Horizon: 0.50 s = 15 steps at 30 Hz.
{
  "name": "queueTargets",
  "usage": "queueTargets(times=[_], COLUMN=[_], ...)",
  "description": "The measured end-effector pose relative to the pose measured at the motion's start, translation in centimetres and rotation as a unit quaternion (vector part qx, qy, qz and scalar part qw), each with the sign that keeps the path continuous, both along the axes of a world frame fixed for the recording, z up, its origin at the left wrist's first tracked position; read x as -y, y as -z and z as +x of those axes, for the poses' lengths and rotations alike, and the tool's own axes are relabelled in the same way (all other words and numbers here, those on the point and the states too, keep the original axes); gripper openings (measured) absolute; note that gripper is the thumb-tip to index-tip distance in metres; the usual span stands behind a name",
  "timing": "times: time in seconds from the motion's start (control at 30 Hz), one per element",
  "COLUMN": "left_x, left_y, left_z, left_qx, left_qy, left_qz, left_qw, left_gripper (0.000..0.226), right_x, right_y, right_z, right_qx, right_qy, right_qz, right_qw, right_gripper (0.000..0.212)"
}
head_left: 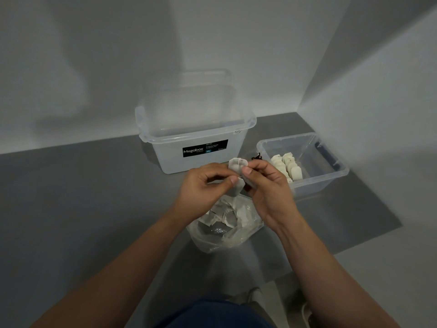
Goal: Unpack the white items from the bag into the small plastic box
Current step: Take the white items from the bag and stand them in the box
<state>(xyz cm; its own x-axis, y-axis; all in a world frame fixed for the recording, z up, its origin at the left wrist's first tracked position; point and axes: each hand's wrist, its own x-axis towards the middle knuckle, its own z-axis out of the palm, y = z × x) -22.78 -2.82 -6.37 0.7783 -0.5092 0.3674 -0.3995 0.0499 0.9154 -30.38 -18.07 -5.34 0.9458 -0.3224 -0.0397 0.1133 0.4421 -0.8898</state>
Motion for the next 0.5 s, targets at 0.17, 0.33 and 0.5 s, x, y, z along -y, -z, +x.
queueTargets(times=[0.17,0.33,0.5], left_x=[0.7,3.2,6.7], left_y=[-0.4,-1.0,-1.9], left_z=[0.2,0.2,0.0], left_qx=[0.067,0.064,0.075], left_qy=[0.016,0.042,-0.019], left_qz=[0.082,0.093,0.066], left_qw=[0.994,0.993,0.995], left_gripper=[0.01,0.012,0.012], right_x=[4.0,8.6,14.8], right_y=[-2.2,-4.7,-7.1], right_z=[-0.8,-0.9,-0.5], right_qx=[0.005,-0.011,-0.035], right_qy=[0.007,-0.031,0.061], right_qz=[-0.382,-0.581,-0.619], right_qw=[0.924,0.813,0.782], right_gripper=[0.032,0.009,0.008])
